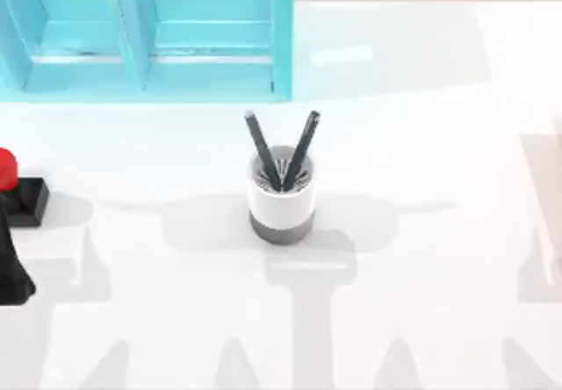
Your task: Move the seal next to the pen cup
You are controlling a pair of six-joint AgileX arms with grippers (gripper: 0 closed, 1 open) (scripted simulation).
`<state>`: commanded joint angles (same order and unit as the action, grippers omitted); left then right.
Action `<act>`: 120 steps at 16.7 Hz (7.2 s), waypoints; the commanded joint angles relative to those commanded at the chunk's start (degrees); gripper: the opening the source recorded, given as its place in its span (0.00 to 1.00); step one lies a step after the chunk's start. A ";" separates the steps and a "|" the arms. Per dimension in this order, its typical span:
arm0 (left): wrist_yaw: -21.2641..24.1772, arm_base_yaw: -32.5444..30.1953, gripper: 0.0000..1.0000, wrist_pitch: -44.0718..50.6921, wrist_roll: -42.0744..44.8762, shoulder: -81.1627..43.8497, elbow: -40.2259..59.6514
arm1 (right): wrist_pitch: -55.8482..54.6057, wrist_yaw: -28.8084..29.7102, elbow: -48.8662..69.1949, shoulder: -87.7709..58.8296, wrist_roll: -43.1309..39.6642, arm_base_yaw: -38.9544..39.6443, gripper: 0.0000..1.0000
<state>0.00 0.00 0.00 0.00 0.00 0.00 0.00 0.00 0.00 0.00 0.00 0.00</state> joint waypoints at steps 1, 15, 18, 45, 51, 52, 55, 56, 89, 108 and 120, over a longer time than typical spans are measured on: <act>0.00 0.00 1.00 0.00 0.00 0.00 0.00 | 0.00 0.00 0.00 0.00 0.00 0.00 1.00; 0.01 1.72 1.00 36.37 2.34 -51.87 46.76 | 0.00 0.00 0.00 0.00 0.00 0.00 1.00; 0.10 2.23 1.00 48.57 3.07 -70.97 62.07 | 0.00 0.00 0.00 0.00 0.00 0.00 1.00; 0.12 3.69 1.00 58.22 5.25 -117.03 85.53 | 0.00 0.00 0.00 0.00 0.00 0.00 1.00; 0.12 3.73 1.00 56.34 5.30 -117.42 83.73 | 0.00 0.00 0.00 0.00 0.00 0.00 1.00; 0.12 3.73 0.92 56.34 5.30 -117.42 83.73 | 0.00 0.00 0.00 0.00 0.00 0.00 1.00; 0.12 3.73 0.70 56.34 5.30 -117.42 83.73 | 0.00 0.00 0.00 0.00 0.00 0.00 1.00; 0.12 3.73 0.62 56.34 5.30 -117.42 83.73 | 0.00 0.00 0.00 0.00 0.00 0.00 1.00; 0.12 -17.26 0.00 88.95 -15.47 -118.24 117.21 | 0.00 0.00 0.00 0.00 0.00 0.00 1.00; 0.35 -28.43 0.00 89.50 -26.98 -118.18 117.62 | 0.00 0.00 0.00 0.00 0.00 0.00 1.00; 0.33 -28.65 0.23 85.83 -27.09 -117.22 113.13 | 0.00 0.00 0.00 0.00 0.00 0.00 1.00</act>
<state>0.33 -28.65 85.83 -27.09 -117.22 113.13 0.00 0.00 0.00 0.00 0.00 0.00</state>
